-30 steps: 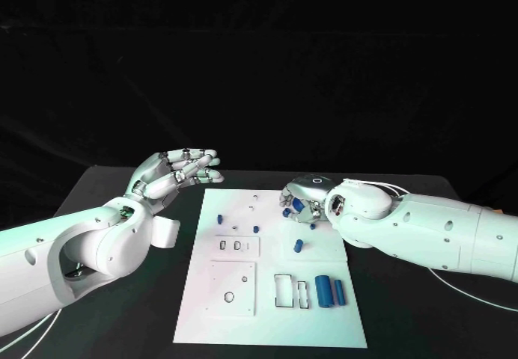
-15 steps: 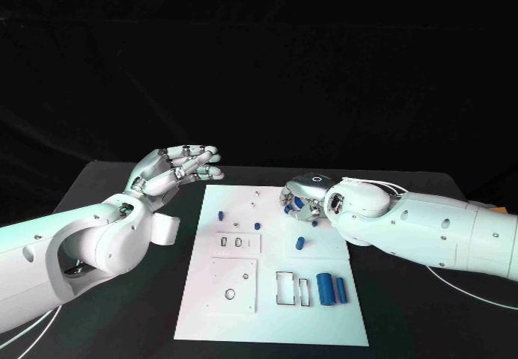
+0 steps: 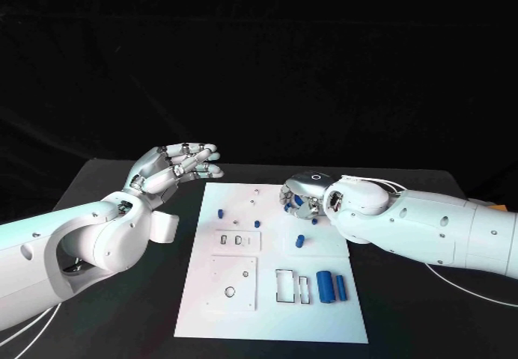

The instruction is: Assemble the parts on the task board

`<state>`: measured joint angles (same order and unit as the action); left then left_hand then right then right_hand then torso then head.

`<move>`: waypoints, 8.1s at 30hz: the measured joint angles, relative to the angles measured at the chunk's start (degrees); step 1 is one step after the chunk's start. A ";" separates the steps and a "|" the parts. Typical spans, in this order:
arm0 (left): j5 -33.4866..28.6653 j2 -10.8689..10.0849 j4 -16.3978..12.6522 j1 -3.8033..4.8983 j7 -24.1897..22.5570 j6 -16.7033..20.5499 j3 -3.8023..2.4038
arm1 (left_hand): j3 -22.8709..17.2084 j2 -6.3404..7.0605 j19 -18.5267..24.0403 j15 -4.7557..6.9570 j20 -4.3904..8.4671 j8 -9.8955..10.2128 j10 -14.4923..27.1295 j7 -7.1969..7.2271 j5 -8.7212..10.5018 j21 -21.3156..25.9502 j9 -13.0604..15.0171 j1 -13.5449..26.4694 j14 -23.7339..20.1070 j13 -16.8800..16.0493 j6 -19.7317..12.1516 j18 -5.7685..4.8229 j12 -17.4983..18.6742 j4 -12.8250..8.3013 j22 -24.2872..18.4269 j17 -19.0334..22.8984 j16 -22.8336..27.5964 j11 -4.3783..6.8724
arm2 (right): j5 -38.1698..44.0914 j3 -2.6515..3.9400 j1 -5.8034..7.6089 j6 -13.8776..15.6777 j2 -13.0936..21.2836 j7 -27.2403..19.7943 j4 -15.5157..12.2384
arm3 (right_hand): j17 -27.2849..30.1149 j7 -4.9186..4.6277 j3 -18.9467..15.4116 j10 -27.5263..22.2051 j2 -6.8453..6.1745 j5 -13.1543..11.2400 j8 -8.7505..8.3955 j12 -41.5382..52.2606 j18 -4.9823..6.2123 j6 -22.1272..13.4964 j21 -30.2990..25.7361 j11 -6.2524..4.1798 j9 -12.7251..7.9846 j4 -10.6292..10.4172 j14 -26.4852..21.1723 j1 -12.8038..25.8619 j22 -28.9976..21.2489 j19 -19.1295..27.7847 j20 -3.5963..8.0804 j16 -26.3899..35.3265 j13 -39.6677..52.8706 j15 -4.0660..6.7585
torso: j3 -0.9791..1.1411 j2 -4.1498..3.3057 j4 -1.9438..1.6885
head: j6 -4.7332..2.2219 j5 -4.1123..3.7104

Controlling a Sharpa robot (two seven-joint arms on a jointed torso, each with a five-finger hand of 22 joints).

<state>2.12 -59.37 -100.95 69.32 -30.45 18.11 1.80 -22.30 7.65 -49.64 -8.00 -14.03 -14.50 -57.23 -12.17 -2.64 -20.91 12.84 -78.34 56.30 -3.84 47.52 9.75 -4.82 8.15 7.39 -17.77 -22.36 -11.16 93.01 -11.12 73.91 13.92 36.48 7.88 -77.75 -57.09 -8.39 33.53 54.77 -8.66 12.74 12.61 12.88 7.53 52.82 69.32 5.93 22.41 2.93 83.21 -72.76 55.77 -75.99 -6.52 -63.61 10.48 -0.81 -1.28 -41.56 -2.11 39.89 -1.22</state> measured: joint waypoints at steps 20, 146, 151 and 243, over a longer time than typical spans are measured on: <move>-0.09 -0.04 -0.06 0.09 0.40 -0.22 0.00 | 0.16 0.00 0.00 0.00 0.00 0.00 0.00 0.00 0.00 0.00 0.00 0.00 0.00 0.00 0.00 0.00 0.00 0.16 -0.05 -0.04 0.00 0.00 | 1.58 0.00 -0.11 0.88 -0.44 1.85 0.48 | -1.27 0.66 4.08 2.25 2.50 -4.46 2.91 2.63 -0.90 2.70 2.17 -0.63 2.87 1.71 0.61 -2.05 3.44 -1.07 0.57 -2.08 -0.76 0.62 | -0.03 -0.07 0.01 | 0.74 0.04; -0.33 0.29 0.57 1.51 1.47 -0.64 0.00 | 0.32 -0.22 0.20 0.00 -0.21 0.00 0.20 0.21 0.00 0.00 0.08 0.22 -0.40 0.00 -0.21 0.00 0.00 0.31 -0.22 -0.36 0.00 -0.20 | 3.99 0.87 0.43 11.06 -10.38 4.48 7.46 | -2.19 0.10 5.20 2.11 2.32 -3.32 3.10 2.75 -0.89 2.14 3.29 -0.51 3.92 2.34 0.60 -1.89 5.16 -1.26 0.77 -3.39 -1.43 0.61 | -0.65 -2.20 -1.47 | -0.01 1.18; -0.33 0.31 0.61 1.51 1.54 -0.65 0.00 | 0.32 -0.22 0.20 0.00 -0.21 0.00 0.20 0.21 0.00 0.00 0.07 0.22 -0.40 0.00 -0.21 -0.01 0.00 0.31 -0.22 -0.36 0.00 -0.20 | 3.99 0.88 0.43 11.07 -10.36 4.52 7.39 | -2.19 0.10 5.20 2.11 2.31 -3.36 3.10 2.80 -0.89 2.14 3.29 -0.52 3.93 2.34 0.60 -1.89 5.16 -1.26 0.77 -3.39 -1.43 0.61 | -0.65 -2.21 -1.48 | 0.01 1.17; -0.50 1.07 4.51 1.49 2.21 -1.41 0.04 | 0.48 -0.45 0.20 0.00 -0.21 0.22 0.20 0.21 0.00 0.22 0.21 0.45 -0.40 -0.05 -0.21 -0.01 0.00 0.48 -0.34 -0.63 0.00 -0.20 | -26.05 1.38 2.14 7.57 13.18 -0.59 -7.87 | -17.88 -1.12 -6.99 28.80 -3.55 0.97 5.86 72.37 -4.48 -9.12 13.99 -1.16 4.66 -4.31 0.82 2.05 19.18 -7.75 0.69 -26.04 64.47 1.02 | -0.01 -1.06 0.44 | -1.86 -1.71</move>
<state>1.62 -58.29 -96.44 70.81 -28.24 16.70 1.84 -21.83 7.20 -49.44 -8.00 -14.24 -14.28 -57.03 -11.97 -2.64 -20.69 13.05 -77.89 55.89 -3.89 47.31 9.75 -4.82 8.62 7.06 -18.40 -22.36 -11.36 66.96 -9.74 76.05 21.49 49.66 7.28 -85.62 -74.97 -9.51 26.54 83.57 -12.21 13.71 18.47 85.25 3.04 43.71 83.31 4.77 27.07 -1.37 84.03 -70.71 74.95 -83.73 -5.83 -89.66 74.96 0.21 -1.29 -42.62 -1.67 38.03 -2.93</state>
